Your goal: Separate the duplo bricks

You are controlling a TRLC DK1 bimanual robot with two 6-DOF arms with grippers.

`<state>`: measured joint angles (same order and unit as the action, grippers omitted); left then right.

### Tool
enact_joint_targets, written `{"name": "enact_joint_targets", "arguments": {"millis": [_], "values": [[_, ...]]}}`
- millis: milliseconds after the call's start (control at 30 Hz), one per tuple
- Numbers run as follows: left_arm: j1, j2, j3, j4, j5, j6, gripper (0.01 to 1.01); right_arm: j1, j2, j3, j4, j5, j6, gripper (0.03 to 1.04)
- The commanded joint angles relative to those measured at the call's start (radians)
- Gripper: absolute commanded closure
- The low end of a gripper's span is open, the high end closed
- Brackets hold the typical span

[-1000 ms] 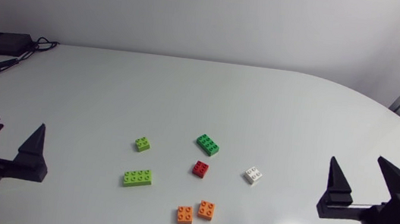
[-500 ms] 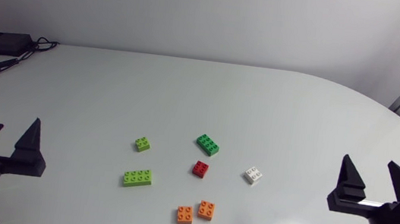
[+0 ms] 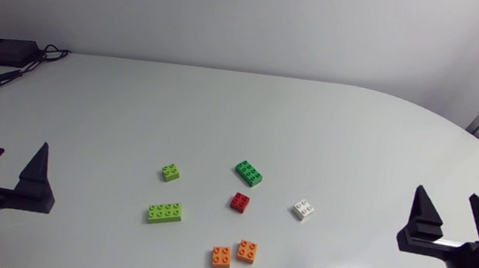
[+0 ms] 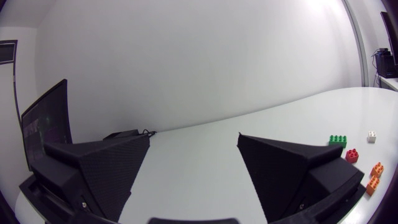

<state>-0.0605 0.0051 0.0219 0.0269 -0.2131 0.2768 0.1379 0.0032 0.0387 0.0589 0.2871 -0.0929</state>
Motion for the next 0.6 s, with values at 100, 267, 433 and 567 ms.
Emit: {"name": "enact_joint_targets", "arguments": {"millis": [100, 267, 433, 567], "values": [[0.01, -0.017, -0.025, 0.013, 0.006, 0.021, 0.041, -0.089, -0.009, -0.045, -0.027, -0.14, 0.021, 0.07], [0.008, -0.017, -0.025, 0.011, 0.006, 0.016, 0.041, -0.169, -0.009, -0.04, -0.064, -0.295, 0.021, 0.07], [0.004, -0.017, -0.025, 0.013, 0.006, 0.012, 0.041, -0.179, -0.009, -0.04, -0.062, -0.309, 0.022, 0.07], [0.005, -0.017, -0.025, 0.013, 0.006, 0.01, 0.041, -0.176, -0.009, -0.04, -0.06, -0.305, 0.021, 0.07]]}}
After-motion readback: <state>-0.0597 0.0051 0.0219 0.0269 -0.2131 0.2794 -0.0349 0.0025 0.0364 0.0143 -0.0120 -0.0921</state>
